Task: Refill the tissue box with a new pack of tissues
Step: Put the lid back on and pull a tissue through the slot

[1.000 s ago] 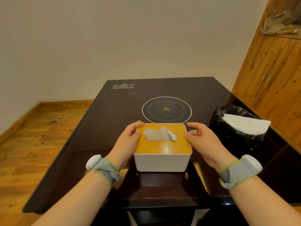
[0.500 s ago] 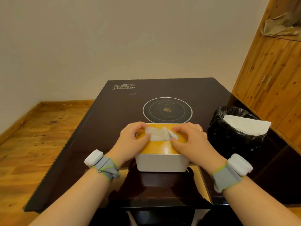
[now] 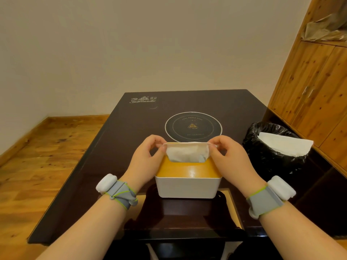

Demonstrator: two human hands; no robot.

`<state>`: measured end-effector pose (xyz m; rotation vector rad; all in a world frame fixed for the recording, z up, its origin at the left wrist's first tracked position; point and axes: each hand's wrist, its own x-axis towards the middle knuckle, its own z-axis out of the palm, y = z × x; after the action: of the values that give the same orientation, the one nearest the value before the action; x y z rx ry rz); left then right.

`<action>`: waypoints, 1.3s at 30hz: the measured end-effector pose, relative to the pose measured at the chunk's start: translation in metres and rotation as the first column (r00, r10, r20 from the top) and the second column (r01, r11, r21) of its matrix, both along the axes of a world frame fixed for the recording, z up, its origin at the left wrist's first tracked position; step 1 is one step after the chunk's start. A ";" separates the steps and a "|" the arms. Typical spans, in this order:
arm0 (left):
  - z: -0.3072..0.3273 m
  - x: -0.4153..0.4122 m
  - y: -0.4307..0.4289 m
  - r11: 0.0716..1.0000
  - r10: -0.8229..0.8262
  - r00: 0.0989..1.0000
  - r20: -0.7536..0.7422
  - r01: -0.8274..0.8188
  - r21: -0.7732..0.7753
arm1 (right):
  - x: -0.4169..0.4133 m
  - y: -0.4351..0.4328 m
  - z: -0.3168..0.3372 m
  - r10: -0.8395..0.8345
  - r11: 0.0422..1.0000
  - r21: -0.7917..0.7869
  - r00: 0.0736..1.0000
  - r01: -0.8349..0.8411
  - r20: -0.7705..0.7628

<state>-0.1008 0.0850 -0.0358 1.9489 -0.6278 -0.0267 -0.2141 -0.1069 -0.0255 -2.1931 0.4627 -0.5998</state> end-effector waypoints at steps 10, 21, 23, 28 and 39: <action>-0.022 -0.025 0.019 0.993 -0.084 0.862 -0.500 0.032 -0.113 | -0.017 -0.001 -0.023 0.014 0.889 0.444 0.963 0.111 -0.269; -0.051 -0.049 0.022 0.995 -0.086 0.912 -0.401 0.101 0.017 | -0.030 0.012 -0.041 0.217 0.834 0.550 0.946 -0.053 -0.239; -0.053 -0.045 0.019 0.997 -0.072 0.917 -0.393 0.079 0.002 | -0.030 0.013 -0.040 0.236 0.828 0.554 0.949 -0.083 -0.211; -0.046 -0.021 0.005 0.995 -0.095 0.915 -0.392 0.082 -0.048 | -0.010 0.006 -0.034 0.228 0.807 0.581 0.963 -0.104 -0.143; -0.043 0.054 -0.036 0.994 -0.105 0.926 -0.363 0.107 -0.015 | 0.059 -0.026 -0.022 0.163 0.828 0.556 0.980 -0.074 -0.112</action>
<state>-0.0471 0.0495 -0.0784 1.8483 -0.4831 -0.4480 -0.1546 -0.1329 -0.0474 -1.6976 0.5018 -0.1861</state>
